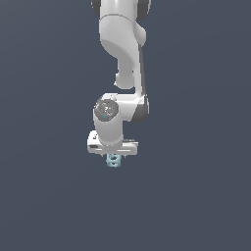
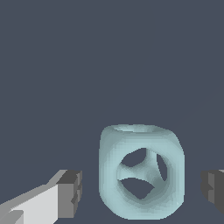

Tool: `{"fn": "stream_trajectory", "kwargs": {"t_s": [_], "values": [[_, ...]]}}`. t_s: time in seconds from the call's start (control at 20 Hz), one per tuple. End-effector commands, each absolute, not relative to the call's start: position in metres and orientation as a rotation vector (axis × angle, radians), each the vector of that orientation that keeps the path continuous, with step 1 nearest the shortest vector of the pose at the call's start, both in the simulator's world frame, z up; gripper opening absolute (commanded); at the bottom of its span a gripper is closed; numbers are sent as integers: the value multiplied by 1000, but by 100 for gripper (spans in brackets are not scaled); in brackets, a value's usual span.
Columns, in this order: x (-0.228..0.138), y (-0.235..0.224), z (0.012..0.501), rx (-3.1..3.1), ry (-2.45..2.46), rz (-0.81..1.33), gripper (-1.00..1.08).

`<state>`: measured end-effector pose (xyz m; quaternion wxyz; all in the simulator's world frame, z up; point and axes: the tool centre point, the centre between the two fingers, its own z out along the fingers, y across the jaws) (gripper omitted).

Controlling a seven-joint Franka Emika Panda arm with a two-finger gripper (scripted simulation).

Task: Pick up the object and move it to a goal position.

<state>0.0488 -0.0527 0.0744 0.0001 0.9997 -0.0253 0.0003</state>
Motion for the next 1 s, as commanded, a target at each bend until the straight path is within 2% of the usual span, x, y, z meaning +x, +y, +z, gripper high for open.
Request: {"fn": "stream_trajectory", "kwargs": {"t_s": [0.0, 0.45, 0.5, 0.95], "values": [[48, -53, 61, 3141, -80, 0, 100], [49, -53, 39, 3141, -80, 0, 100], [49, -53, 39, 3141, -80, 0, -100], [49, -53, 39, 3141, -80, 0, -100]]}}
